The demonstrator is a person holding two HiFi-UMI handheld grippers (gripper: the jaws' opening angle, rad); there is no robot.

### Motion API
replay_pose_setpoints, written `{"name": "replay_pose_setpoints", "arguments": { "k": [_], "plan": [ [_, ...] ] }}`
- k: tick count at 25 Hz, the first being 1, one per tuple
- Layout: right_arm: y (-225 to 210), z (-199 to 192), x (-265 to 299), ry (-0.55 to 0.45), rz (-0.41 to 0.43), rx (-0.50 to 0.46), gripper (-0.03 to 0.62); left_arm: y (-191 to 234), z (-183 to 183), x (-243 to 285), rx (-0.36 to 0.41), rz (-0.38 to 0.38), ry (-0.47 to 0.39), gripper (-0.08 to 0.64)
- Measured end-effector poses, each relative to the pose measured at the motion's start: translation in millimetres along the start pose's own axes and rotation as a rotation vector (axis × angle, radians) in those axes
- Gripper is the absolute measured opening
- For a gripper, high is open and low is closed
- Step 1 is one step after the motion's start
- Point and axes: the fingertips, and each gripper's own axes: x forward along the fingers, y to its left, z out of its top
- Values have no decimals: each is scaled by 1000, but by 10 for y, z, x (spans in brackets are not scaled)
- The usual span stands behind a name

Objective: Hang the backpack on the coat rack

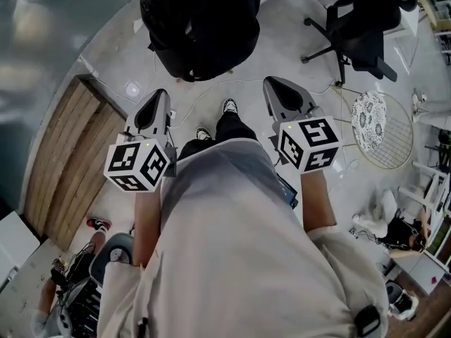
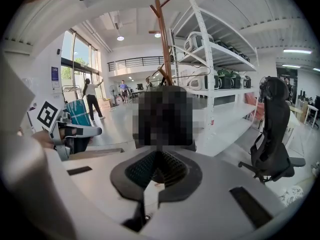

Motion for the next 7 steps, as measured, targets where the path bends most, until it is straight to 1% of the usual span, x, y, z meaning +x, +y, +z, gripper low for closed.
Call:
{"name": "replay_pose_setpoints", "arguments": {
  "k": [7],
  "plan": [
    [30,-81,58,33,-6,-17,8,10,-121,20,-35,-5,27,2]
  ]
}}
